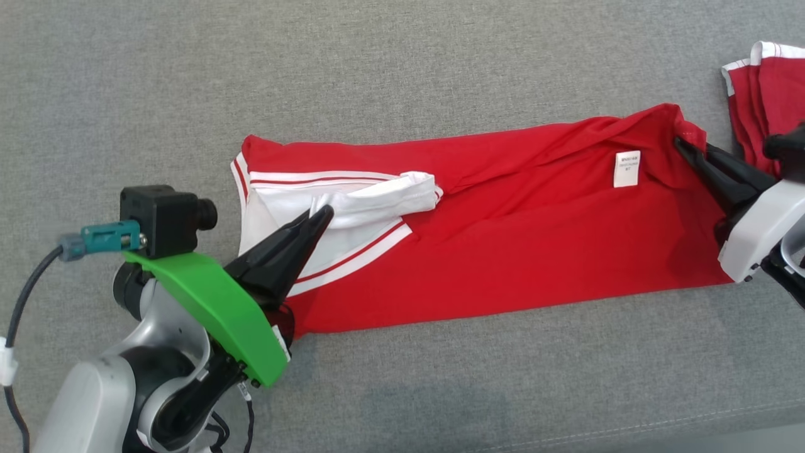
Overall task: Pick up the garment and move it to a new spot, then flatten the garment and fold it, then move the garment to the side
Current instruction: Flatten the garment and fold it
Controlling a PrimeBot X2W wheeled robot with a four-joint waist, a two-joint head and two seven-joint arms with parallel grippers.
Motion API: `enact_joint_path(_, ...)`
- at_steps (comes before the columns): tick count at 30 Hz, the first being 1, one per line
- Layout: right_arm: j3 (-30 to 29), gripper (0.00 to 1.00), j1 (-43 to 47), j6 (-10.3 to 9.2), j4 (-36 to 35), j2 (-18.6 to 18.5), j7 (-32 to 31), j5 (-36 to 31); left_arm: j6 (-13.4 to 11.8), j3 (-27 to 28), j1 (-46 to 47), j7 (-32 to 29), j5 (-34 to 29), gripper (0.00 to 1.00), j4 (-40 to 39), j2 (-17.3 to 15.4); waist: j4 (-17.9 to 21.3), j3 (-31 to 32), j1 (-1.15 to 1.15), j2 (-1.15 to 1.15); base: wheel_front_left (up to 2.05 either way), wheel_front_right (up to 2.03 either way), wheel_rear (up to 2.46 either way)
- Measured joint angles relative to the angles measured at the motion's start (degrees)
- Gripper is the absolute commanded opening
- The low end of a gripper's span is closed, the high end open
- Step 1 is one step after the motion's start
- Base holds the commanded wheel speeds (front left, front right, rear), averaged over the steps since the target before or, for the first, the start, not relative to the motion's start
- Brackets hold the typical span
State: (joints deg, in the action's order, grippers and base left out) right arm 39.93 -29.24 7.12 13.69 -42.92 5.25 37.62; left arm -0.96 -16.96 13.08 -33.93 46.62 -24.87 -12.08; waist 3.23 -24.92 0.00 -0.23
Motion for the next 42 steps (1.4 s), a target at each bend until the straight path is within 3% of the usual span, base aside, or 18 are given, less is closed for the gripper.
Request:
enact_joint_path(19,1.85,0.0,1.72,0.01,-1.76,-7.22,3.36,-5.02,-1.07,2.67,-3.79,3.74,-0.04,0.0,-2.14,0.3,0.11,0.14,0.0,0.0,0.0,0.0,0.0)
enact_joint_path(36,7.31,0.0,2.8,0.02,-4.66,-9.43,6.33,-9.98,-1.07,2.38,-8.57,4.32,0.68,0.0,-2.93,0.31,-0.77,0.13,0.0,0.0,0.0,0.0,0.0)
enact_joint_path(42,7.32,0.13,2.78,0.02,-4.79,-9.61,6.91,-10.74,-1.07,2.29,-9.34,4.75,0.67,0.0,-3.34,0.27,-0.07,-0.43,0.0,0.0,0.0,0.0,0.0)
